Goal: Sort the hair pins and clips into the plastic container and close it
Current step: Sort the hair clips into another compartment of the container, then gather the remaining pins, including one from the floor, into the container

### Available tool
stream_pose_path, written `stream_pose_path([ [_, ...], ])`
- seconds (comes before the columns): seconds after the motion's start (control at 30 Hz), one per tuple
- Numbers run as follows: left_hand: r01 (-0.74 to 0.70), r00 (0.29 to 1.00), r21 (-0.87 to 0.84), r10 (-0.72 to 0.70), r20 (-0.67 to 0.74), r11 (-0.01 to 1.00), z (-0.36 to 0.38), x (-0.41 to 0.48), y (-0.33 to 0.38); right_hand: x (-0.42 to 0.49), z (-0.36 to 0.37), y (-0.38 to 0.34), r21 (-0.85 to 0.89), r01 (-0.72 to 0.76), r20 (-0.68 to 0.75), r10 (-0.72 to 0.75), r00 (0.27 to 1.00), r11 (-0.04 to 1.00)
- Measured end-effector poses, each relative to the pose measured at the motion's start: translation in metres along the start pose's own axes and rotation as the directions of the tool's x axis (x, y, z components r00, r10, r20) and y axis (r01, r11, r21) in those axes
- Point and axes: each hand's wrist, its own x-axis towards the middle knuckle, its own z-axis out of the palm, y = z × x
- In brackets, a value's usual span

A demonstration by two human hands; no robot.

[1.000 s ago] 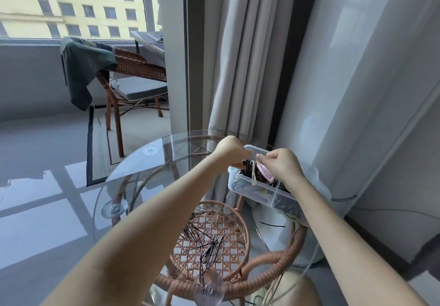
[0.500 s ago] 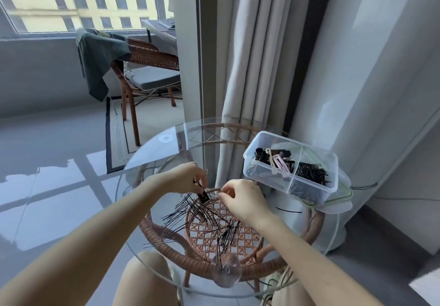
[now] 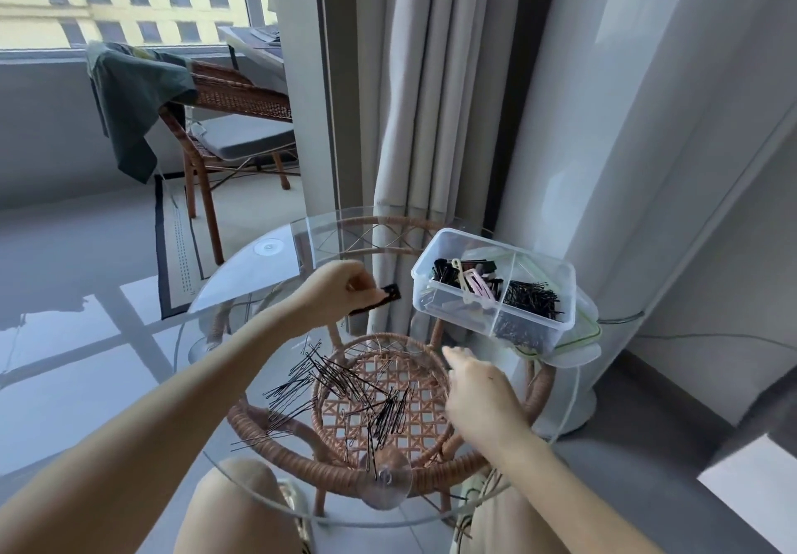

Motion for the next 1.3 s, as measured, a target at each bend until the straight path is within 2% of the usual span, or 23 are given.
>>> stream_pose_path([
  [0.1,-0.034,0.995,-0.121,0.022,-0.102,0.992,0.012,0.016,0.034,0.005,0.004,-0.021,0.168,0.155,0.185,-0.185,0.965,0.974],
  [0.17,-0.056,0.992,-0.153,0.038,-0.119,0.987,0.020,0.028,0.053,0.012,0.003,-0.026,0.275,0.193,0.232,-0.260,0.937,0.942],
  [0.23,-0.076,0.988,-0.114,0.059,-0.145,0.991,0.025,0.039,0.063,0.018,-0.001,-0.023,0.392,0.165,0.189,-0.255,0.948,0.905],
  [0.37,-0.057,0.936,0.103,0.089,-0.340,0.993,0.008,0.036,0.047,0.022,-0.009,0.002,0.527,0.065,0.056,-0.111,0.992,0.847],
  [0.43,0.022,0.955,0.173,0.030,-0.294,0.985,-0.001,0.017,0.016,0.019,-0.005,0.009,0.508,0.055,0.046,-0.091,0.995,0.859],
  [0.5,0.148,0.983,0.301,-0.108,-0.145,0.942,0.001,-0.009,-0.025,0.015,0.002,0.004,0.492,0.068,0.047,-0.105,0.993,0.868],
  [0.57,0.209,0.973,0.398,-0.231,0.008,0.893,0.010,-0.033,-0.059,0.015,0.012,-0.007,0.471,0.092,0.031,-0.120,0.992,0.877],
  [0.6,0.208,0.968,0.408,-0.247,0.043,0.889,0.017,-0.039,-0.070,0.017,0.016,-0.015,0.439,0.098,0.021,-0.119,0.993,0.893],
  [0.7,0.124,0.985,0.352,-0.157,0.068,0.928,0.033,-0.042,-0.071,0.039,0.028,-0.041,0.370,0.059,0.035,-0.077,0.996,0.927],
  [0.8,0.036,0.992,0.186,-0.059,0.116,0.982,0.045,-0.045,-0.057,0.068,0.038,-0.063,0.376,0.019,0.100,-0.061,0.993,0.926],
  [0.83,0.046,0.993,0.048,-0.051,0.106,0.998,0.046,-0.050,-0.055,0.077,0.041,-0.067,0.389,0.014,0.131,-0.071,0.989,0.921],
  [0.87,0.069,0.995,-0.174,-0.056,0.081,0.982,0.045,-0.057,-0.053,0.084,0.042,-0.070,0.397,0.022,0.161,-0.093,0.983,0.918],
  [0.93,0.075,0.995,-0.597,-0.101,-0.010,0.799,0.038,-0.072,-0.049,0.091,0.043,-0.069,0.417,0.061,0.225,-0.168,0.960,0.907],
  [0.97,0.054,0.983,-0.684,-0.160,-0.092,0.727,0.034,-0.078,-0.048,0.090,0.043,-0.067,0.443,0.084,0.260,-0.218,0.941,0.892],
  [1.0,0.043,0.953,-0.663,-0.230,-0.197,0.747,0.031,-0.085,-0.048,0.086,0.042,-0.063,0.483,0.101,0.297,-0.272,0.916,0.870],
  [1.03,0.083,0.908,-0.548,-0.290,-0.302,0.832,0.029,-0.090,-0.050,0.081,0.041,-0.058,0.527,0.109,0.331,-0.322,0.887,0.843],
  [1.07,0.181,0.865,-0.366,-0.324,-0.382,0.913,0.028,-0.097,-0.052,0.073,0.039,-0.053,0.563,0.109,0.362,-0.363,0.859,0.819],
  [1.1,0.288,0.843,-0.186,-0.340,-0.417,0.940,0.028,-0.104,-0.054,0.065,0.039,-0.049,0.589,0.104,0.386,-0.392,0.835,0.801],
  [1.17,0.391,0.867,0.025,-0.359,-0.345,0.920,0.035,-0.114,-0.056,0.048,0.036,-0.041,0.636,0.084,0.412,-0.430,0.803,0.767],
  [1.23,0.364,0.911,0.124,-0.326,-0.253,0.923,0.046,-0.118,-0.053,0.035,0.031,-0.034,0.689,0.065,0.399,-0.453,0.797,0.722],
  [1.3,0.332,0.930,0.145,-0.298,-0.213,0.932,0.057,-0.115,-0.047,0.023,0.022,-0.027,0.747,0.059,0.330,-0.446,0.832,0.663],
])
